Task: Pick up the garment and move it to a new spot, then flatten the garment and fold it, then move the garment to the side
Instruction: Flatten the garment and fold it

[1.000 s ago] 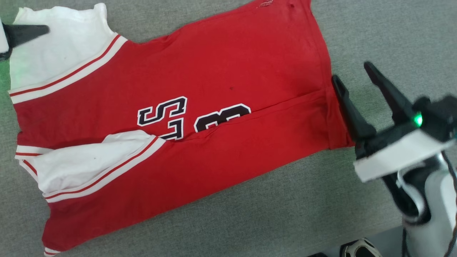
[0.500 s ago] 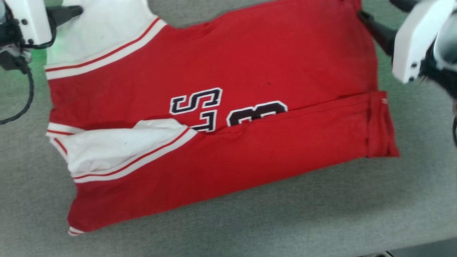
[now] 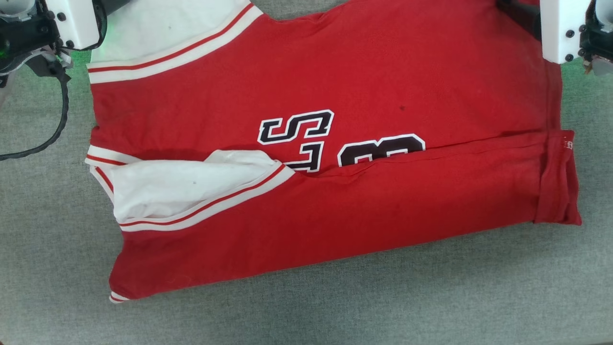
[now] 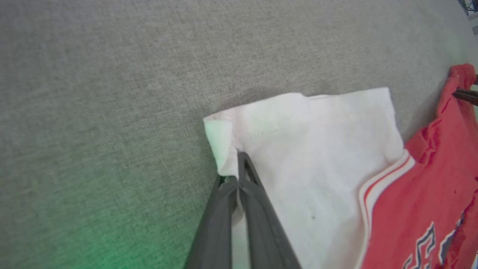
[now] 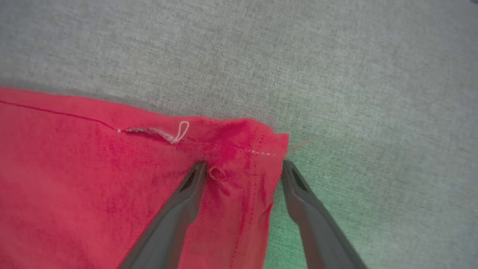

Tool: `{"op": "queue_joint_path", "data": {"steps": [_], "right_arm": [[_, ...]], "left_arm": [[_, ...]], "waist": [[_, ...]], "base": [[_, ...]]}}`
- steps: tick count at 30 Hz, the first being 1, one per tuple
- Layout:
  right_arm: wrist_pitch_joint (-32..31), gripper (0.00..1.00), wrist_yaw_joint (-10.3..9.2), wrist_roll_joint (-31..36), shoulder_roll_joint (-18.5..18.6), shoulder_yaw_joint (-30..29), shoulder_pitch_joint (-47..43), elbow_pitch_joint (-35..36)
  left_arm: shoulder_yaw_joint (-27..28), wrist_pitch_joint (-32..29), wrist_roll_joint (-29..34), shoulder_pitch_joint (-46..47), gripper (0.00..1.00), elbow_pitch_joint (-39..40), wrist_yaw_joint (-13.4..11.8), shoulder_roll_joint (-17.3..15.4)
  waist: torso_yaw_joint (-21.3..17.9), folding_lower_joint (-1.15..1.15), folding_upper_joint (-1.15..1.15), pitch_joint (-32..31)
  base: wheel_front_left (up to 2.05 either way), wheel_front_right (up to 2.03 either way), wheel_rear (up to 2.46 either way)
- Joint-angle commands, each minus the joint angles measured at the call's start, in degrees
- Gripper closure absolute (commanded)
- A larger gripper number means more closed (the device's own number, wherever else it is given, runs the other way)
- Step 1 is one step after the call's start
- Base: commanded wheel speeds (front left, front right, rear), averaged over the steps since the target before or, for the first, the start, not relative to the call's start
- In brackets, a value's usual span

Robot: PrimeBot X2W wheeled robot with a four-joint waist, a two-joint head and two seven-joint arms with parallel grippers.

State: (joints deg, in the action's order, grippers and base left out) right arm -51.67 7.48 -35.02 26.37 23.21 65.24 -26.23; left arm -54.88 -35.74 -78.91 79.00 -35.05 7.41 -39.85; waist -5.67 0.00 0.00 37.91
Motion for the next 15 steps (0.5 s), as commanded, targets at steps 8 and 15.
{"op": "queue_joint_path", "data": {"steps": [8, 15], "right_arm": [[4.8, 1.00, 0.00, -0.6, 1.6, 1.2, -1.8, 0.3], [9.2, 1.00, 0.00, -4.7, 4.0, -0.6, -6.2, 2.8]], "left_arm": [[-1.2, 4.9, -1.3, -2.1, 1.00, 0.8, 0.1, 1.3], [0.0, 13.6, -4.1, -6.1, 1.00, 8.1, 0.1, 1.5]], "waist": [[1.6, 0.00, 0.00, -2.4], [4.7, 0.00, 0.00, -10.0]], "base": [[0.00, 0.00, 0.00], [0.00, 0.00, 0.00]]}}
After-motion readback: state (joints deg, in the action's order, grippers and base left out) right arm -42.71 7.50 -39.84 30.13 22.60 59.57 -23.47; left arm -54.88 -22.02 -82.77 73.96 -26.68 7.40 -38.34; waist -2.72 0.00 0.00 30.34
